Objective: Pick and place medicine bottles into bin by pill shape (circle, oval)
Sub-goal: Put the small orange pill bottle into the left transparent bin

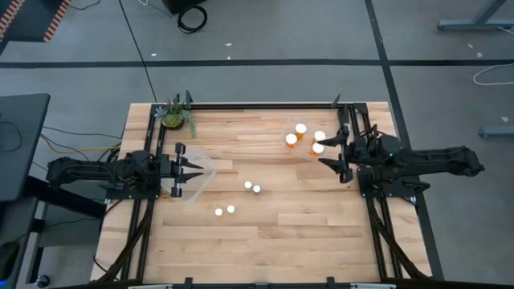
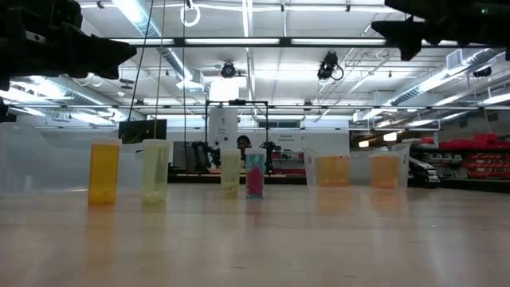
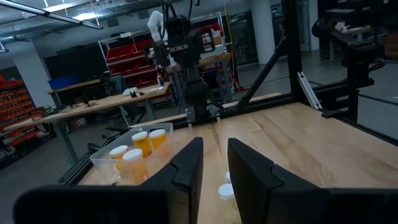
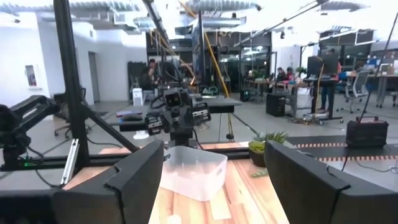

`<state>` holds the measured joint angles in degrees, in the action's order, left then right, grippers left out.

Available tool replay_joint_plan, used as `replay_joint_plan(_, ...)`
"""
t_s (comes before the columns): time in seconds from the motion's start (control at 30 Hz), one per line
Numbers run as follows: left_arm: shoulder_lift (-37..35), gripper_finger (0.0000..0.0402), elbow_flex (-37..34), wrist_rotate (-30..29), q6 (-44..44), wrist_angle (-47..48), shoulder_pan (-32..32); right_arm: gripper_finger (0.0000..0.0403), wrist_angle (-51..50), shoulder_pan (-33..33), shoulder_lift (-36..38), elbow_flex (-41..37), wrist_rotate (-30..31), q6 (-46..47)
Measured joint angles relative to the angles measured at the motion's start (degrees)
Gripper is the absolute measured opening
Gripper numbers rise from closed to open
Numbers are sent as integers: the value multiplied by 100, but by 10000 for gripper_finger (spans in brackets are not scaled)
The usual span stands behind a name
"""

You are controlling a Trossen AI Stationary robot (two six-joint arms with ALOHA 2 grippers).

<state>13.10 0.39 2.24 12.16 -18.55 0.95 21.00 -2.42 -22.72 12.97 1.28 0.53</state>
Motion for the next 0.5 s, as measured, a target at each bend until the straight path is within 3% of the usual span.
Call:
replay_joint_plan(0.17, 0, 78, 0, -1, 0, 0, 0, 287, 701, 0, -2, -599, 253, 112)
replay_joint_plan(0.5, 0, 86, -1, -1, 0, -1, 0, 287, 804, 347, -4, -1055, 720, 311)
